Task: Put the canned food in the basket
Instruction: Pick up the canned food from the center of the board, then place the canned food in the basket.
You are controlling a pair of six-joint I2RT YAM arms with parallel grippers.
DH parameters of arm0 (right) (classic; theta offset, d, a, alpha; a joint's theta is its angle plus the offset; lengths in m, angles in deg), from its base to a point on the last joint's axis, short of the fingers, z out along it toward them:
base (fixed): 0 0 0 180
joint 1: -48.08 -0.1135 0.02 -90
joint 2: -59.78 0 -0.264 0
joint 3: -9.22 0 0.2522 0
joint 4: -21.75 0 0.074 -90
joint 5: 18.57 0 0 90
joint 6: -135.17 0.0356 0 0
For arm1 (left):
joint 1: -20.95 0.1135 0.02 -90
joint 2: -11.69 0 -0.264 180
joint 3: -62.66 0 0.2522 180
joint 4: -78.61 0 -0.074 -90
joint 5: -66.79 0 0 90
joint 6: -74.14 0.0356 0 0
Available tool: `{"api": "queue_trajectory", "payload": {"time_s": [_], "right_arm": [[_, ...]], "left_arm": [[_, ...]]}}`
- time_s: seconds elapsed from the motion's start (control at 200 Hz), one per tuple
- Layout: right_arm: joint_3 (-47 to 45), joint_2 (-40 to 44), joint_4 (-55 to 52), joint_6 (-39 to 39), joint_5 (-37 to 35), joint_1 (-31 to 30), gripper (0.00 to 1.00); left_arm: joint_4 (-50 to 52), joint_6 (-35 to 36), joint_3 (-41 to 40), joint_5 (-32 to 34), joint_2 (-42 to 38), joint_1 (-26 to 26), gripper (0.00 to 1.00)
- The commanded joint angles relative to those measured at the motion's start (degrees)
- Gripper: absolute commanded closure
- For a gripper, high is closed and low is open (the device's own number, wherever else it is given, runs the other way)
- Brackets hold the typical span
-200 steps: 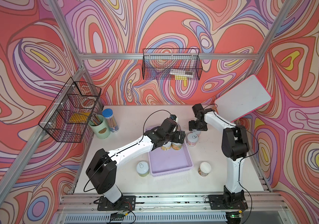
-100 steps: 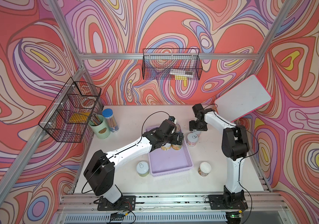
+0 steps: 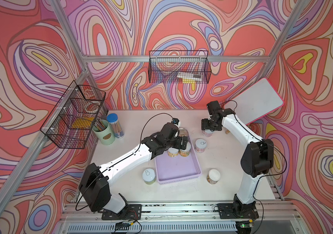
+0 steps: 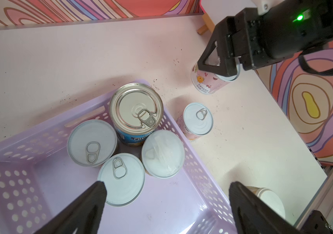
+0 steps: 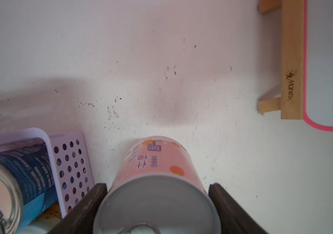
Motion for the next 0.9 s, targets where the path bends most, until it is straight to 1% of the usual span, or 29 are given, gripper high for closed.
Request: {"api": "queue_trajectory", "payload": {"time_s": [0.0,0.13,0.17,0.34,0.601,0.771,0.896], "right_arm": [[-1.1,3.8,-0.8,0.3,-2.2,-1.1,0.37],[-2.6,6.1,-2.4,0.4,-3.6,-3.1,0.39],[-3.3,8.4,-2.8,0.5,-4.4,-3.9,0.4],[-6.6,12.3,-3.5,2.3,-5.7,-8.2,0.43],[-7.9,14.0,-5.4,4.9,-6.4,-15.2,0.46],[-7.8,14.5,-5.3,5.4,-4.9,-19.0,0.5],[-7.6,14.3,-4.0,3.9,-1.3,-20.9,0.54]], "left_arm": [[1.1,0.4,-0.3,0.1,-1.3,0.6,0.01],[0.1,-0.7,-1.7,-1.5,-2.4,1.6,0.01],[-0.2,-1.0,-2.3,-1.7,-2.8,1.8,0.01],[-2.0,-3.1,-6.7,-3.4,-5.6,3.8,0.01],[-2.3,-4.6,-11.8,-4.3,-10.3,6.8,0.01],[-1.7,-5.2,-14.3,-4.2,-13.3,8.6,0.01],[-1.7,-6.2,-16.5,-5.0,-15.4,10.3,0.01]]}}
